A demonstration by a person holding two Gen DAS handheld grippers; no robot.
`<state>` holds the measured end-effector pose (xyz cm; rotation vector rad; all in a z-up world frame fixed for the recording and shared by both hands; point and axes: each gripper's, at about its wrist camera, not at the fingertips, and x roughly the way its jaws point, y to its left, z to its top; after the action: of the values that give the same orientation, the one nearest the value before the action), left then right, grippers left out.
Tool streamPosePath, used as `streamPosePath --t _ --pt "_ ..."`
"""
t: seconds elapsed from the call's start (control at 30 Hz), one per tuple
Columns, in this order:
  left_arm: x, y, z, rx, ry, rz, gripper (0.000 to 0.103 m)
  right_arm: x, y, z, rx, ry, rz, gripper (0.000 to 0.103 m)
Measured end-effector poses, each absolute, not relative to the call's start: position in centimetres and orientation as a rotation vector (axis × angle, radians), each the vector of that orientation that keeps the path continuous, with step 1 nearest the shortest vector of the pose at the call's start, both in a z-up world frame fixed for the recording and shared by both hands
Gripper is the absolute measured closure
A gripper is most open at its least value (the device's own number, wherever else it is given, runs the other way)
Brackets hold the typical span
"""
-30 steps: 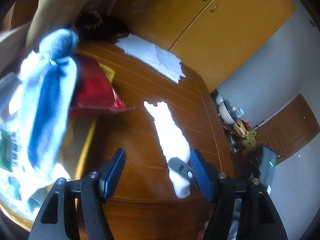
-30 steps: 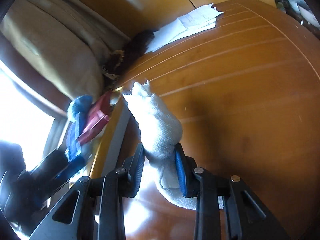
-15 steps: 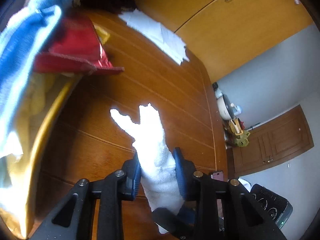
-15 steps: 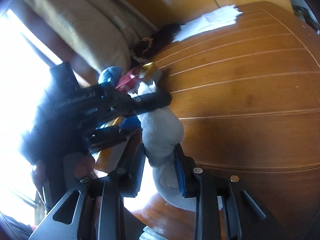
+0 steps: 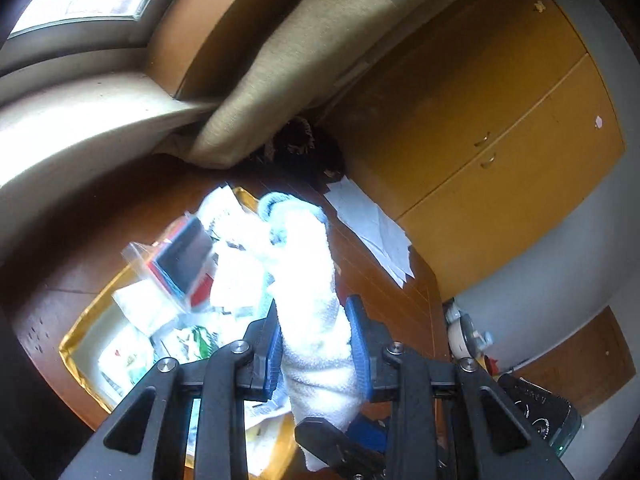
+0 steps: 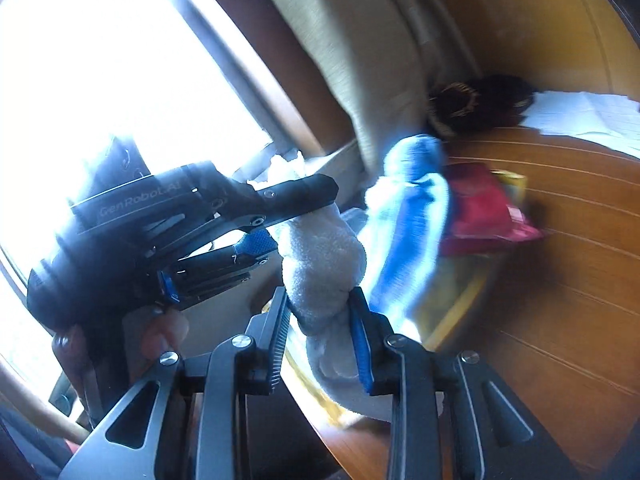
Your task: Organize soft objects
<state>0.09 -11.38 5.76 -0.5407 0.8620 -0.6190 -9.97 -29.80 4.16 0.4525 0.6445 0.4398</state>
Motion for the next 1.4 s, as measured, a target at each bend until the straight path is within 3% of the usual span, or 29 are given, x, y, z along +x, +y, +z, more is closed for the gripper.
streamPosePath --t 0.17,0.33,0.43,0.5,0.73,1.4 --pt "3.3 -10.6 3.7 -0.509 0.909 -0.587 0.073 -6.3 -27.7 2.7 0.468 0.716 0.404 0.069" --pt "3.5 -10.0 2.3 -0.450 0.900 -0.548 0.047 -6.0 -28.6 0.9 0.523 0.767 0.341 0.054" --pt "3.0 -9.7 2.8 -0.424 0.862 -0.544 0.040 -7.7 -29.1 1.7 0.523 0.707 0.340 0.040" --pt "2.2 -9.6 3.5 -0.386 0.827 -0.523 0.039 -8.8 -29.1 2.3 0.508 0.678 0.319 0.040" --pt "-3.1 -9.8 6.6 -0.112 0.633 -0.371 0.015 -11.7 -28.7 3.9 0.381 0.657 0.208 0.040" --pt "-15.5 -6.8 10.5 -0.020 0.512 -0.262 0.008 -19.3 -27.3 5.4 0.381 0.685 0.123 0.040"
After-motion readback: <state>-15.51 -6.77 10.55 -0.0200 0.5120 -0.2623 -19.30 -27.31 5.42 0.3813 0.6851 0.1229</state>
